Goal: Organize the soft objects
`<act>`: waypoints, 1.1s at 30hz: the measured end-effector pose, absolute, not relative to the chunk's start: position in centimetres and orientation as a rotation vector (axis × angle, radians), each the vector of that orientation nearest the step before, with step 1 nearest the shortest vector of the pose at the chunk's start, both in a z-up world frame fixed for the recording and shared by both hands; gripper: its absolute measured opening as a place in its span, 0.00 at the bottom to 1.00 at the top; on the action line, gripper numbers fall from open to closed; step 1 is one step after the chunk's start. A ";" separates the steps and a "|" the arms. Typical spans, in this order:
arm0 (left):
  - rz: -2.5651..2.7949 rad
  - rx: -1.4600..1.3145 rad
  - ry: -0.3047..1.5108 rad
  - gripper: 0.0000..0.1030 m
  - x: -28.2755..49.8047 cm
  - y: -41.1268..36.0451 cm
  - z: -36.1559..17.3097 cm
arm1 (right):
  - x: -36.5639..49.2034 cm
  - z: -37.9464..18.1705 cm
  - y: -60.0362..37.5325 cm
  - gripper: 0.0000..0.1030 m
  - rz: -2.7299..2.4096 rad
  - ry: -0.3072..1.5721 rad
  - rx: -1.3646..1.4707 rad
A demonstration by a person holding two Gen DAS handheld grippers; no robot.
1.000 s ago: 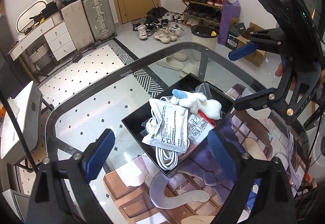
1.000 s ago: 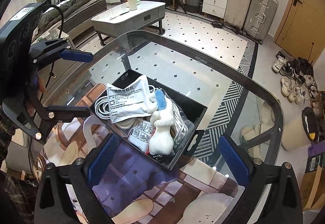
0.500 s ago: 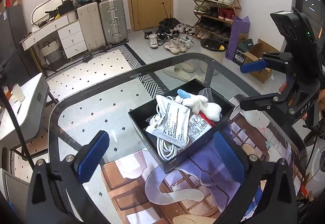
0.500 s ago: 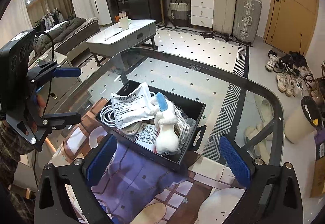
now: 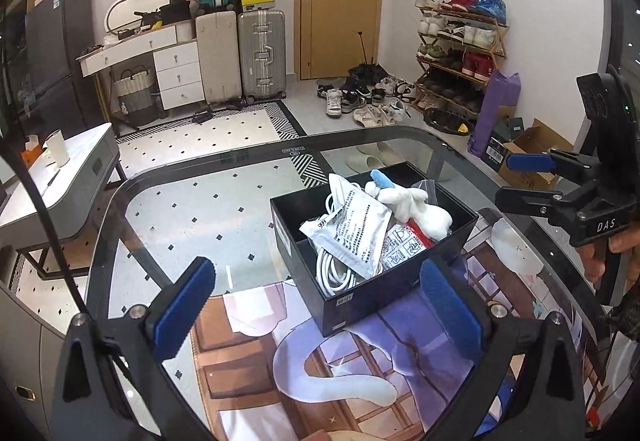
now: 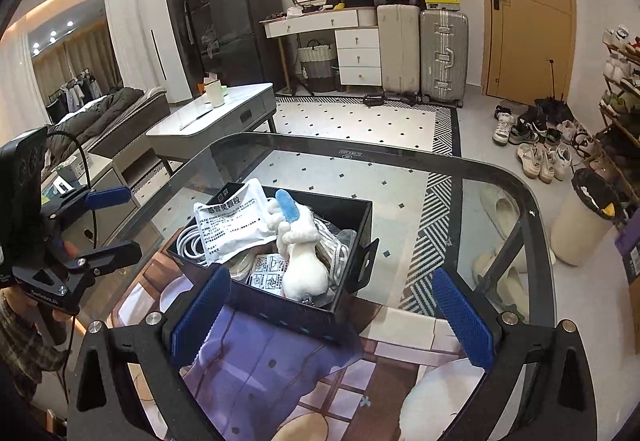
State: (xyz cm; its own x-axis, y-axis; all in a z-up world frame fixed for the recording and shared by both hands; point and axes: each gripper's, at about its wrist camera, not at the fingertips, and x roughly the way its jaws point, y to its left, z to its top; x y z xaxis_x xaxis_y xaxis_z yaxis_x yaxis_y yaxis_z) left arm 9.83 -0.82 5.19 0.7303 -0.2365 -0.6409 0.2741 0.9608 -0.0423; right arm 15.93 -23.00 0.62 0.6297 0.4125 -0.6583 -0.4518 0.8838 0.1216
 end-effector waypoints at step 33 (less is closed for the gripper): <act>-0.211 -0.035 0.603 1.00 8.4 -0.2 -0.3 | 13.0 -4.3 -24.2 0.99 0.359 0.553 -0.010</act>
